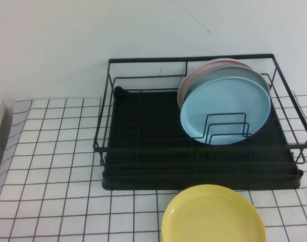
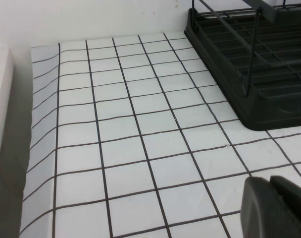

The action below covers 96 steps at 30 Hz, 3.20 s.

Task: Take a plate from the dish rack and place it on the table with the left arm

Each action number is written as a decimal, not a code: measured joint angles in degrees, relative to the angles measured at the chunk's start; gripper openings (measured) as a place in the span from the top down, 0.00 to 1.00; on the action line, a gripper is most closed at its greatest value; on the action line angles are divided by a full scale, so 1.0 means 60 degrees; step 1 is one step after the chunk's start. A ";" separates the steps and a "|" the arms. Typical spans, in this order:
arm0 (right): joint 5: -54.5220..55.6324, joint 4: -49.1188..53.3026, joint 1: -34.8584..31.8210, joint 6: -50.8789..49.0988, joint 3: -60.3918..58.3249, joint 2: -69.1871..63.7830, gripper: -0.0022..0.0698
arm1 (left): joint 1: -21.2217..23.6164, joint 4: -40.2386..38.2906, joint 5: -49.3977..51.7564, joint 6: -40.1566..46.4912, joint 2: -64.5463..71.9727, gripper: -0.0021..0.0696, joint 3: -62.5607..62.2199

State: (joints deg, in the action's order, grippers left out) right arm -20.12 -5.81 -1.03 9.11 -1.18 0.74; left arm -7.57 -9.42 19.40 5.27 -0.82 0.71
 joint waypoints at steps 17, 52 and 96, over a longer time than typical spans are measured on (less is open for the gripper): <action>0.0000 0.0000 0.0000 0.0000 0.0000 0.0000 0.98 | 0.0000 0.0000 0.0000 0.0000 0.0000 0.98 0.0000; 0.0000 0.0000 0.0000 0.0000 0.0000 0.0000 0.98 | 0.0000 0.0000 0.0000 0.0018 0.0000 0.98 0.0000; 0.0000 0.0000 0.0000 0.0000 0.0000 0.0000 0.98 | 0.0000 -0.0072 -0.4664 0.0185 0.0000 0.98 0.0085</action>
State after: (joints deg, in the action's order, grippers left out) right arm -20.12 -5.81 -1.03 9.11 -1.18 0.74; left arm -7.57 -9.85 -8.58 6.38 -0.82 1.22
